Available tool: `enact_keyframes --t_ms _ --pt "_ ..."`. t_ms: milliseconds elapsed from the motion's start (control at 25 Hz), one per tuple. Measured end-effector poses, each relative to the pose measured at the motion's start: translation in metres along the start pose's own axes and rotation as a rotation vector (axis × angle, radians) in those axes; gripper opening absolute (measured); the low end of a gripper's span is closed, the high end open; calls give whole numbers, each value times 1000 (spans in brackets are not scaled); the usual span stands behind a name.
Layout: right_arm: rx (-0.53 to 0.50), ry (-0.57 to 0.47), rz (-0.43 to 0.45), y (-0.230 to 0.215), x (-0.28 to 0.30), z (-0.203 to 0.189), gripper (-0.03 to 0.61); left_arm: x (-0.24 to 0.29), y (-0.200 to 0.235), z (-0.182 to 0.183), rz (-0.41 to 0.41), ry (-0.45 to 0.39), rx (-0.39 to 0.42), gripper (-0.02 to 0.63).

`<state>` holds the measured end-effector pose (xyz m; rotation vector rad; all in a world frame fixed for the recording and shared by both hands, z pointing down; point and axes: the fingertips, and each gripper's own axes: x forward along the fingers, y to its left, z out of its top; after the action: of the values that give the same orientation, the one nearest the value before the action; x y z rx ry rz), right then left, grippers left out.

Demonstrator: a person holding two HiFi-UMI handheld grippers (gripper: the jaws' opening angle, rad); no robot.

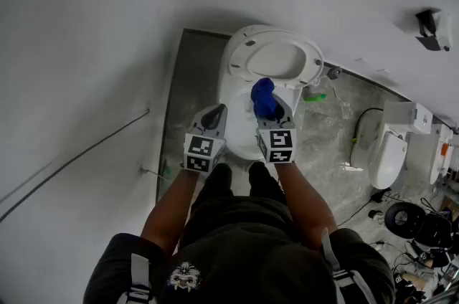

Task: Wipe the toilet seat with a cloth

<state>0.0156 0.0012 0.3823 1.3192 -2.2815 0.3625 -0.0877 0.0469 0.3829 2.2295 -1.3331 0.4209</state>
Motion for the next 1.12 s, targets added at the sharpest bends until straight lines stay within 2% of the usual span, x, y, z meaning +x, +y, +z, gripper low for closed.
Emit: enact_keyframes --t_ms 200,600,800,1120 --pt "16 43 -28 -18 63 -1 97 19 32 0 35 7 -8 11" --pt "75 34 -31 -61 138 27 97 30 25 -2 56 40 1 11" --pt "69 53 -30 -78 153 32 97 34 17 -2 46 52 17 11" --pt "63 19 -53 -105 146 44 97 42 13 -7 54 66 12 11"
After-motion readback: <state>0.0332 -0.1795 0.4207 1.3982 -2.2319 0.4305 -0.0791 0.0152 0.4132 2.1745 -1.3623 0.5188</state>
